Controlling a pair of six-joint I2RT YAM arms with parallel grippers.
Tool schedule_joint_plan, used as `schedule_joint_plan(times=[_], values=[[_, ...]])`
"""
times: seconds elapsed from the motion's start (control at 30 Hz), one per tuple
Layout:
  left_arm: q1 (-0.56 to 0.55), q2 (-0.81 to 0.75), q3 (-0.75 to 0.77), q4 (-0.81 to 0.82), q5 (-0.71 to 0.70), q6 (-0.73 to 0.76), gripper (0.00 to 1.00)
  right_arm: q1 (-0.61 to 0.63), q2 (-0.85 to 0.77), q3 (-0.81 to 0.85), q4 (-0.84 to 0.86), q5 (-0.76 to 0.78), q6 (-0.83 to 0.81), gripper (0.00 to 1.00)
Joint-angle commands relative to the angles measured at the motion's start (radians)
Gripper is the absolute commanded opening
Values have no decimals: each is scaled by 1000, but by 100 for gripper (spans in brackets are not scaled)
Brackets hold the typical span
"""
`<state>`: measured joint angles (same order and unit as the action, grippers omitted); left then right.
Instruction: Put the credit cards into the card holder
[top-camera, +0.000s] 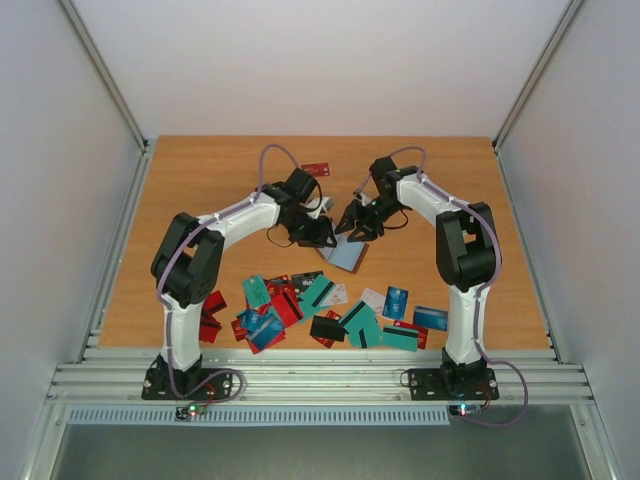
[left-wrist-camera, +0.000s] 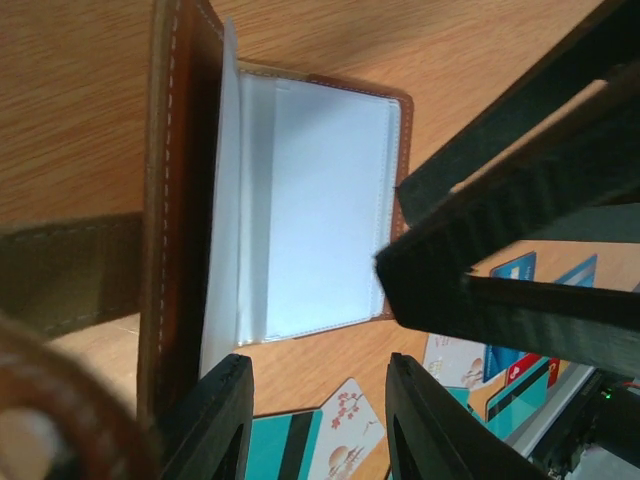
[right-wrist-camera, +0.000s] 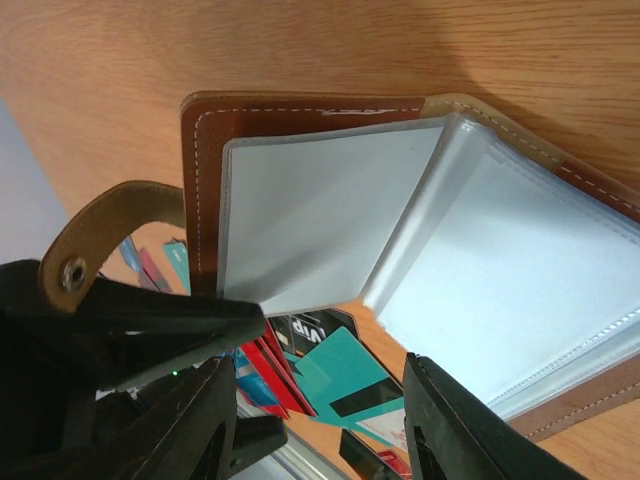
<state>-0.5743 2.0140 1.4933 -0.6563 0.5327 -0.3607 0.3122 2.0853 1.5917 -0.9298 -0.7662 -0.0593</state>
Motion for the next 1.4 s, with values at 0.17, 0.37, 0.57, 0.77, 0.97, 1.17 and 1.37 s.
schedule_joint_plan(times=[0.17, 0.37, 0.57, 0.77, 0.97, 1.17, 1.37], values=[[-23, -97, -10, -17, -2, -30, 39, 1, -66, -45, 9, 31, 16, 47], [-30, -151, -49, -19, -13, -41, 39, 1, -88, -73, 18, 35, 18, 47], [-33, -218, -94, -22, -39, -57, 39, 1, -100, -95, 26, 27, 16, 48], [-33, -338, -152, -113, -169, -44, 40, 1, -104, -109, 62, -9, 30, 48], [-17, -462, -275, -209, -315, -46, 46, 0, -88, -112, 111, -60, 58, 48], [23, -553, -382, -289, -484, -144, 66, 1, -102, -94, 102, -57, 86, 49], [30, -546, -408, -361, -630, -327, 92, 1, -153, -102, 56, 10, 44, 50]])
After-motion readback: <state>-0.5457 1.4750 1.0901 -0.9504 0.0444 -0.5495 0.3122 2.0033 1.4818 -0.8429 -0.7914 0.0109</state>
